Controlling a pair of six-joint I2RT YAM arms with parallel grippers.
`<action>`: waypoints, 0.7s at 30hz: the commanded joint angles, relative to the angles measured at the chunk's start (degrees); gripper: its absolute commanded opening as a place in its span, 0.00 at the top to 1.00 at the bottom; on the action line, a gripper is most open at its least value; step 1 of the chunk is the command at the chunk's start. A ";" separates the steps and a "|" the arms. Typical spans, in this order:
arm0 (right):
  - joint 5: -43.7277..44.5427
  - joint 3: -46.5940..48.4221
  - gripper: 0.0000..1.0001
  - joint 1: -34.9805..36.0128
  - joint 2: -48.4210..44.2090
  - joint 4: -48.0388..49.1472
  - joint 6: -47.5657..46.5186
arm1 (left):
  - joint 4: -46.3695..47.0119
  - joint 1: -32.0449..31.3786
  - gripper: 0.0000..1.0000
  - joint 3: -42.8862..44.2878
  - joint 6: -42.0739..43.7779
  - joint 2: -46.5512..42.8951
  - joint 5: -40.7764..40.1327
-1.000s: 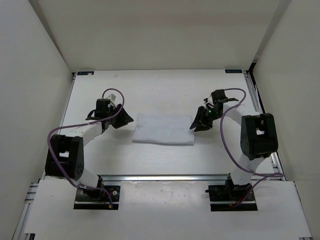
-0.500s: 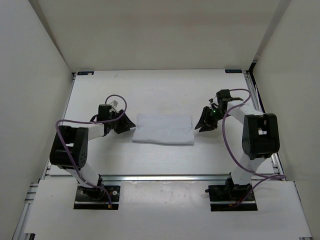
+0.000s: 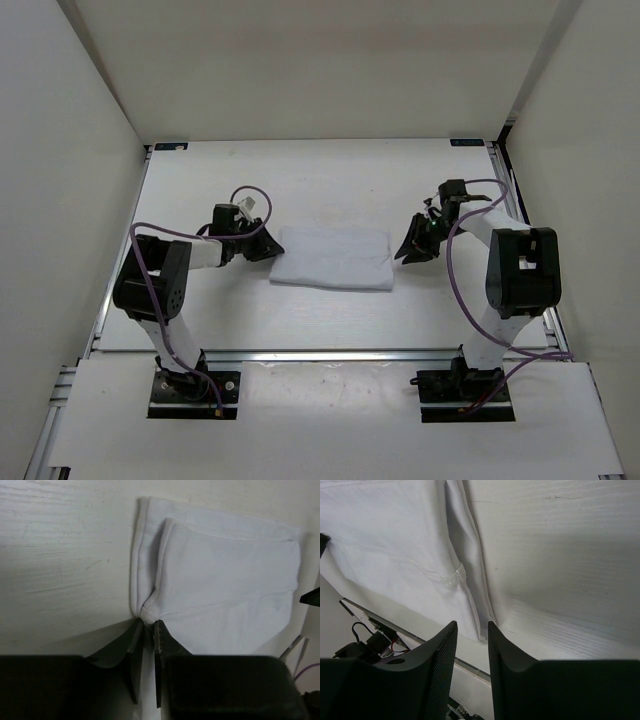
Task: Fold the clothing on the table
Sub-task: Fold the skirt
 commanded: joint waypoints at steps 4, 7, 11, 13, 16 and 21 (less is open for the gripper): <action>-0.97 0.47 0.66 -0.32 -2.15 -0.49 -0.80 | -2.67 -0.79 1.00 1.85 0.73 2.28 -2.06; -0.10 0.47 0.64 0.47 -1.19 -1.02 -0.98 | -3.89 -0.45 1.00 2.90 0.38 1.32 -1.27; 3.24 2.04 0.64 2.14 0.48 -0.76 -1.15 | -6.53 1.48 1.00 5.10 1.17 -2.11 -2.58; 5.78 3.45 0.64 3.19 1.62 -1.54 -1.41 | -9.07 2.45 1.00 7.72 1.70 -3.43 -1.80; 10.08 7.22 0.64 5.30 3.99 -3.38 -2.11 | -12.42 3.16 1.00 10.63 1.61 -4.57 -0.75; 15.55 11.09 0.67 8.12 8.47 -4.54 -2.12 | -14.09 -0.78 1.00 13.54 -0.14 -5.28 0.75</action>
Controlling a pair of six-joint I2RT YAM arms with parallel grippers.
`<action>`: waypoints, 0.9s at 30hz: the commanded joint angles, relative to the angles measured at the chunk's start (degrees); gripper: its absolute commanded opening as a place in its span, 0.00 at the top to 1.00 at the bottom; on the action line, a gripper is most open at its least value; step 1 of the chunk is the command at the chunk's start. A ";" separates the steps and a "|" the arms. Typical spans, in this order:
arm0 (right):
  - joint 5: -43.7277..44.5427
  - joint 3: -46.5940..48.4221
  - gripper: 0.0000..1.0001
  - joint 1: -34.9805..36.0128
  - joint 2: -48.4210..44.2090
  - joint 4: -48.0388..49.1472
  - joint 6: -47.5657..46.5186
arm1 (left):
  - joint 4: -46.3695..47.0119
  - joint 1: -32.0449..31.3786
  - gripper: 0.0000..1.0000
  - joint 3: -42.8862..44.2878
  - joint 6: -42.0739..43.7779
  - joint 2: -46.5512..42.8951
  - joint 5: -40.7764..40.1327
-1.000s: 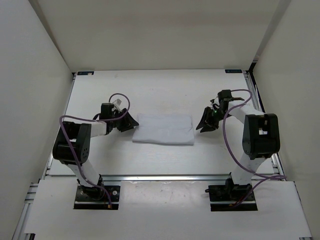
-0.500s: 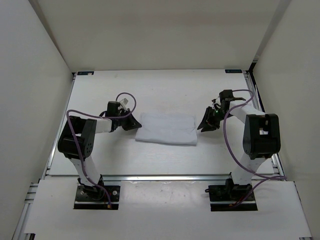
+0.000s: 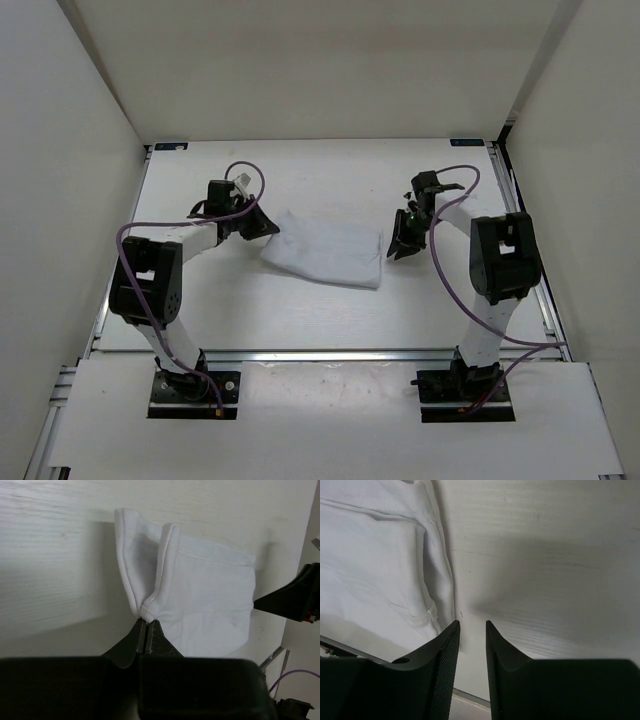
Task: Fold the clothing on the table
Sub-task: Fold the skirt
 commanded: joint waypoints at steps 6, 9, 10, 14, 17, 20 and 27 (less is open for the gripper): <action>3.50 2.51 0.69 2.36 3.44 0.21 -0.02 | -0.40 -8.49 1.00 3.36 -5.41 -4.34 0.77; 2.72 2.33 0.70 3.15 3.97 0.83 -0.01 | 1.70 -11.05 1.00 5.55 -8.92 -3.20 0.50; 2.62 2.25 0.70 3.23 4.84 0.75 0.07 | 2.32 -12.09 1.00 6.60 -9.98 -3.03 0.07; 0.26 1.54 0.71 4.46 5.64 2.33 0.42 | 1.01 -15.17 1.00 9.86 -10.86 -1.88 -2.83; -0.54 0.67 0.72 5.61 6.17 3.29 0.96 | 1.71 -16.32 1.00 10.83 -12.45 -1.62 -4.06; -1.51 1.80 0.72 6.92 6.78 3.91 1.39 | 1.54 -17.81 1.00 11.00 -12.98 -1.62 -5.81; -2.39 3.56 0.72 8.95 8.28 3.91 2.27 | 3.82 -22.82 1.00 10.21 -15.70 0.57 -8.63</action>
